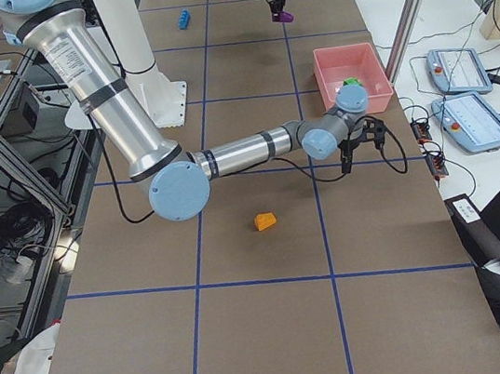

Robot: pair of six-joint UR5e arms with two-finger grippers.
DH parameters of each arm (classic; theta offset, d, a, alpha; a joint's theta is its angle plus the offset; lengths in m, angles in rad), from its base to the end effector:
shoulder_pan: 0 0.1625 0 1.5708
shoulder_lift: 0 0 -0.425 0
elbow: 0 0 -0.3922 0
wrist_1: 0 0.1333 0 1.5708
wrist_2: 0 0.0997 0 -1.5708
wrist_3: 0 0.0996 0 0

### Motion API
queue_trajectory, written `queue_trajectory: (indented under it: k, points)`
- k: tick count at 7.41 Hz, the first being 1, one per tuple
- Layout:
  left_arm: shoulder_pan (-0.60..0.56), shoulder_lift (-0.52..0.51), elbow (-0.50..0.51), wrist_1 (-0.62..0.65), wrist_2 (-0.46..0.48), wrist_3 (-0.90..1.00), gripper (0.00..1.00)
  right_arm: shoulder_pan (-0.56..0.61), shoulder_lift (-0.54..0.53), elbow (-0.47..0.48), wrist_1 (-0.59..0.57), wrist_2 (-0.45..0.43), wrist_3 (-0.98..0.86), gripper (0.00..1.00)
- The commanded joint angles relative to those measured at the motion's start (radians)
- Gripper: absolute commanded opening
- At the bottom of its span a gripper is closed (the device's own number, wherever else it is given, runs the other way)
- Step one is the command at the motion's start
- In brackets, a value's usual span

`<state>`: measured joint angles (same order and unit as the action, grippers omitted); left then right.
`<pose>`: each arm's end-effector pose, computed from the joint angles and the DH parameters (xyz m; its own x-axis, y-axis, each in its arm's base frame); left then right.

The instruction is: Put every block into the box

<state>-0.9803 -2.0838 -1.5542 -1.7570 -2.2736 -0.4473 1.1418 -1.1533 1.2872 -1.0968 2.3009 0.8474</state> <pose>0.3207 -0.6022 0.3421 0.5536 0.4096 -0.7250 -0.2136 0.9114 0.3518 -0.2242 -0.6510 0.5026 0.5996 0.1251 0.7905 -0.1631 0.9861 -0.0323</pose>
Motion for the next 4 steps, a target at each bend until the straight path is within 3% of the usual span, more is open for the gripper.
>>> queue_trajectory:
  k: [1, 2, 4]
  points:
    - [0.005, -0.373, 0.319, -0.002, 0.008, -0.271, 0.0, 0.009, -0.139, 0.108, 0.0, 0.051, -0.138, 1.0]
    - [0.006, -0.532, 0.499, -0.033, 0.061, -0.284, 0.0, 0.009, -0.194, 0.145, 0.0, 0.069, -0.19, 1.0]
    - [0.049, -0.605, 0.656, -0.203, 0.199, -0.391, 0.0, -0.01, -0.311, 0.214, 0.0, 0.075, -0.298, 1.0]
